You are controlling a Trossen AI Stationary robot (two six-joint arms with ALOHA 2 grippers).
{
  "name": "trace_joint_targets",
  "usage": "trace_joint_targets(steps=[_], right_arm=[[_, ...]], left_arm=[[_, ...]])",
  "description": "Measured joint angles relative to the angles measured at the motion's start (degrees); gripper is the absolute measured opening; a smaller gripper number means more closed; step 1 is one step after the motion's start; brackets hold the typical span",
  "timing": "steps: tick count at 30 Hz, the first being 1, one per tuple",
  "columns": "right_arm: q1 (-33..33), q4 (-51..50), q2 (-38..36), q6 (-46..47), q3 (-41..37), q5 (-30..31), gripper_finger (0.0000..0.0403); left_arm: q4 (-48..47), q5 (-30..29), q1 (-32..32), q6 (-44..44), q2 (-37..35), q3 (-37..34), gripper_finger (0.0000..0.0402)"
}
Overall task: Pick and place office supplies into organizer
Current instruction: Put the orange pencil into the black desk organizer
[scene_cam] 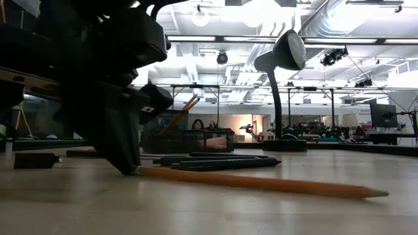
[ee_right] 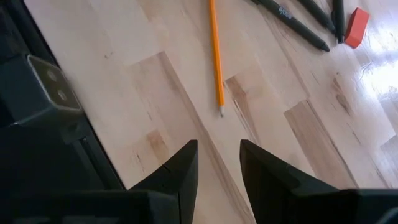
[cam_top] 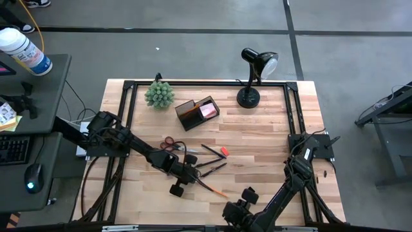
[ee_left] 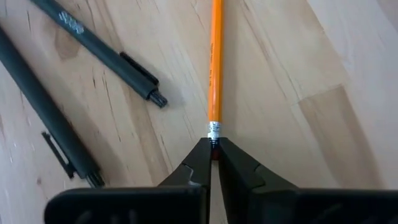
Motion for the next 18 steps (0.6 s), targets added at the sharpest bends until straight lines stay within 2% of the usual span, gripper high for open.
trace_joint_targets(steps=[9,18], right_arm=[[2.0,0.0,0.0,2.3,0.0,-2.3,0.0112],[4.0,-0.1,0.0,3.8,0.0,-3.9,0.0112]], left_arm=[[-2.0,0.2,0.0,0.3,-3.0,0.1,0.0002],[-7.4,-3.8,1.0,1.2,-8.0,0.1,0.0001]])
